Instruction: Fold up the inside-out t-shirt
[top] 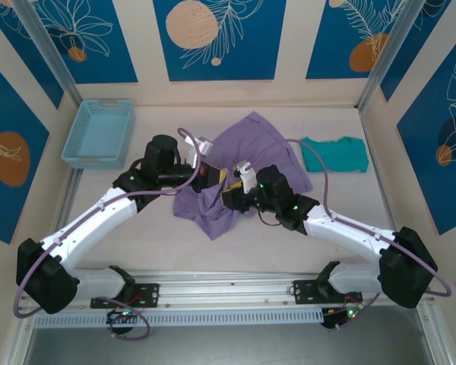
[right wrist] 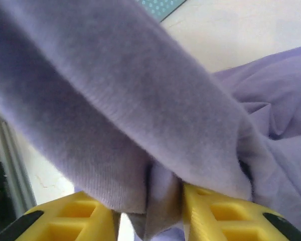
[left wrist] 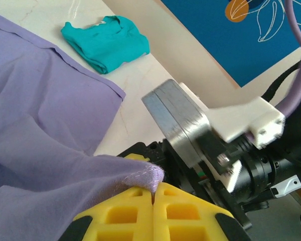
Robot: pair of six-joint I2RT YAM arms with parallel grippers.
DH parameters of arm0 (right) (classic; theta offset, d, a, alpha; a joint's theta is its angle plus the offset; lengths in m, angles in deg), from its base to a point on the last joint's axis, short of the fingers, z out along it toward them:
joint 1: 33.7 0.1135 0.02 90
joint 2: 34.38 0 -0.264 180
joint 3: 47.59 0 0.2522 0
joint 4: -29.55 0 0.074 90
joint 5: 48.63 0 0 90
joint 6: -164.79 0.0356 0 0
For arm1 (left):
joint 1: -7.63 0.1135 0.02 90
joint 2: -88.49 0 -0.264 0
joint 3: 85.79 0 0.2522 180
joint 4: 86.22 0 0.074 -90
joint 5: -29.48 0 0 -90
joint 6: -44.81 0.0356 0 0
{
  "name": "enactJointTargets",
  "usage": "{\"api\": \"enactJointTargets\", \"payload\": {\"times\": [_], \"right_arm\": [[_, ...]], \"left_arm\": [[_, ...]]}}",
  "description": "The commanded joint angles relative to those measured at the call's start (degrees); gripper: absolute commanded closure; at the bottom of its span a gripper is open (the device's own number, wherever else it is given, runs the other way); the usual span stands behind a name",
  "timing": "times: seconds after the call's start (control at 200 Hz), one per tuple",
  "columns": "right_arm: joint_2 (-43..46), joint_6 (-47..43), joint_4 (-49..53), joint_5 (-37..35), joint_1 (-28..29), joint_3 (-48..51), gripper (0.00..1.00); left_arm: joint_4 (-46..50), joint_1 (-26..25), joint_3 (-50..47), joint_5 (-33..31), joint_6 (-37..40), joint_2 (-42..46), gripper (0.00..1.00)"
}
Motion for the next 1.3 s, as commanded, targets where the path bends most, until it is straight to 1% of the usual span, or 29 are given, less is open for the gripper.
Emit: {"api": "enactJointTargets", "payload": {"times": [0.0, 0.035, 0.09, 0.245, 0.365, 0.395, 0.485, 0.585, 0.705, 0.84, 0.945, 1.005, 1.165, 1.295], "right_arm": [[0.4, 0.2, -3.5, -2.2, 0.1, -1.2, 0.86], [1.0, -0.5, -3.9, 0.1, -0.1, -0.8, 0.94], [2.3, -1.3, -5.2, 4.6, -0.8, 0.2, 1.00], [5.9, 0.4, -10.9, 21.8, -5.4, 3.7, 1.00], [6.0, 4.5, -17.0, 28.8, -8.3, 5.9, 1.00], [5.8, 5.5, -18.5, 29.6, -8.8, 6.4, 1.00], [5.2, 7.7, -22.2, 31.3, -10.4, 7.5, 1.00], [4.7, 8.2, -22.5, 32.0, -11.5, 7.5, 1.00], [4.7, 8.3, -22.4, 32.5, -12.2, 7.5, 1.00], [4.7, 8.0, -21.8, 32.8, -12.7, 7.4, 1.00], [4.8, 7.6, -21.4, 32.9, -12.9, 7.4, 1.00], [4.8, 7.5, -21.1, 32.9, -13.0, 7.3, 1.00], [5.0, 7.3, -20.7, 32.9, -13.2, 7.5, 1.00], [5.1, 7.2, -20.7, 32.9, -13.1, 7.5, 1.00]], "left_arm": [[-0.3, -0.2, 1.5, -1.4, -0.6, 1.3, 1.00], [-0.1, -0.1, 1.3, -2.3, -0.5, 1.4, 1.00], [-0.2, 0.6, 0.9, -3.8, -0.9, 1.6, 1.00], [-0.9, 3.6, -1.3, -8.5, -2.0, 2.4, 1.00], [-0.7, 4.0, -2.6, -10.0, -0.4, 2.5, 1.00], [-0.7, 4.0, -2.9, -9.8, -0.1, 2.6, 0.97], [-0.7, 3.9, -3.9, -9.0, 1.0, 3.4, 0.88], [-0.8, 3.9, -5.4, -7.5, 2.4, 5.2, 0.81], [-2.6, 4.0, -7.9, -3.3, 3.6, 7.3, 0.71], [-6.0, 4.0, -9.8, 4.2, 4.1, 6.8, 0.61], [-10.6, 4.0, -10.2, 10.4, 2.4, 5.2, 0.57], [-13.0, 4.0, -10.1, 12.7, 1.3, 4.2, 0.55], [-15.7, 4.0, -8.9, 15.6, -0.8, 1.5, 0.55], [-14.8, 4.0, -7.6, 15.4, -0.4, -0.3, 0.53]]}}
